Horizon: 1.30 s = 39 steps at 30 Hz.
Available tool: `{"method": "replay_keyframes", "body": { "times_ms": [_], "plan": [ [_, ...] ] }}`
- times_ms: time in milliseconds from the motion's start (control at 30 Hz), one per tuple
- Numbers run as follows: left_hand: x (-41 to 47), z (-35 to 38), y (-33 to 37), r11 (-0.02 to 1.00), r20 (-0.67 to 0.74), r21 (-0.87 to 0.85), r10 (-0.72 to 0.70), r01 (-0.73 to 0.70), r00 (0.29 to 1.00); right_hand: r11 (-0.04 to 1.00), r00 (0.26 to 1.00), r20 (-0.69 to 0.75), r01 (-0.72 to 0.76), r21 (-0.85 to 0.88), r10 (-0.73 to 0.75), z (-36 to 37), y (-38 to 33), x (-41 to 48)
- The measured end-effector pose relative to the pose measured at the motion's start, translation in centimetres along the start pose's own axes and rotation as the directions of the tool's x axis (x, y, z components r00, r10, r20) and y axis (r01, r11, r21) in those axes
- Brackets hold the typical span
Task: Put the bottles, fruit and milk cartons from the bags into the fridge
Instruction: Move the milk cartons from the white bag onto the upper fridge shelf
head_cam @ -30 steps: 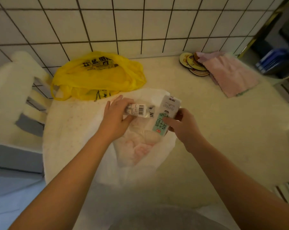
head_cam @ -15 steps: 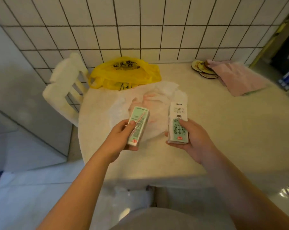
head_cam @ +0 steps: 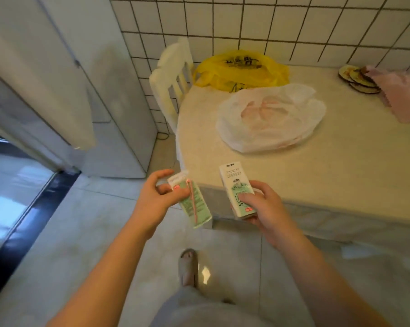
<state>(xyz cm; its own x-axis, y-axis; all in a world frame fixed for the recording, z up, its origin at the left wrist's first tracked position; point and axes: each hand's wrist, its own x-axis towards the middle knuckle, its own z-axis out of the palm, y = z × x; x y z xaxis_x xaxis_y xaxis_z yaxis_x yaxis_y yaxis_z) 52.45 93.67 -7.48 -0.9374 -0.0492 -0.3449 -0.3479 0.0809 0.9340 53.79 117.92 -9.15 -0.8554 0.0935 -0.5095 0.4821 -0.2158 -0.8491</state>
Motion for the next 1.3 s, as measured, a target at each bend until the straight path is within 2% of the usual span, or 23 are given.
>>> {"method": "replay_keyframes", "body": {
  "times_ms": [100,233,333,433,533,700,867,1033,1167,1300],
  "plan": [
    [-2.3,-3.9,-1.7,0.946,0.011,-0.296,-0.138,0.135,0.99,0.999,0.998,0.053,-0.015,-0.037,0.017,4.6,1.5,-1.2],
    [-5.1,-10.0,-4.0,0.746,0.072,-0.599,-0.312,0.291,0.947,0.994,0.986,0.161,-0.03,-0.106,0.046,12.1,4.2,-2.7],
    [-6.2,-16.4,-5.9,0.606,0.114,-0.726,-0.361,0.326,0.925,0.987,0.968,0.243,-0.023,-0.162,0.062,19.0,6.5,-3.7],
    [-6.9,-23.9,-7.4,0.5,0.141,-0.808,-0.346,0.31,0.928,0.977,0.949,0.307,0.001,-0.213,0.066,26.7,8.9,-4.7],
    [-7.7,-31.9,-8.4,0.447,0.16,-0.843,-0.324,0.3,0.932,0.964,0.944,0.322,0.014,-0.264,0.075,34.7,11.0,-5.8],
    [-8.7,-44.6,-10.1,0.448,0.105,-0.849,-0.378,0.281,0.92,0.955,0.937,0.337,0.017,-0.296,0.087,46.9,13.8,-7.9],
    [-8.6,-53.9,-10.6,0.548,0.054,-0.792,-0.378,0.27,0.924,0.954,0.93,0.35,0.002,-0.299,0.108,56.4,15.7,-8.7],
    [-7.3,-60.3,-10.9,0.628,-0.007,-0.725,-0.417,0.283,0.909,0.94,0.919,0.381,0.035,-0.34,0.104,63.0,15.9,-8.1],
    [-5.6,-63.7,-9.8,0.634,-0.051,-0.741,-0.378,0.218,0.925,0.945,0.907,0.407,0.032,-0.327,0.11,67.6,15.5,-6.3],
    [-2.3,-67.0,-8.0,0.711,-0.107,-0.679,-0.343,0.183,0.933,0.948,0.896,0.433,0.047,-0.313,0.098,72.4,14.4,-3.1]
  ]
}}
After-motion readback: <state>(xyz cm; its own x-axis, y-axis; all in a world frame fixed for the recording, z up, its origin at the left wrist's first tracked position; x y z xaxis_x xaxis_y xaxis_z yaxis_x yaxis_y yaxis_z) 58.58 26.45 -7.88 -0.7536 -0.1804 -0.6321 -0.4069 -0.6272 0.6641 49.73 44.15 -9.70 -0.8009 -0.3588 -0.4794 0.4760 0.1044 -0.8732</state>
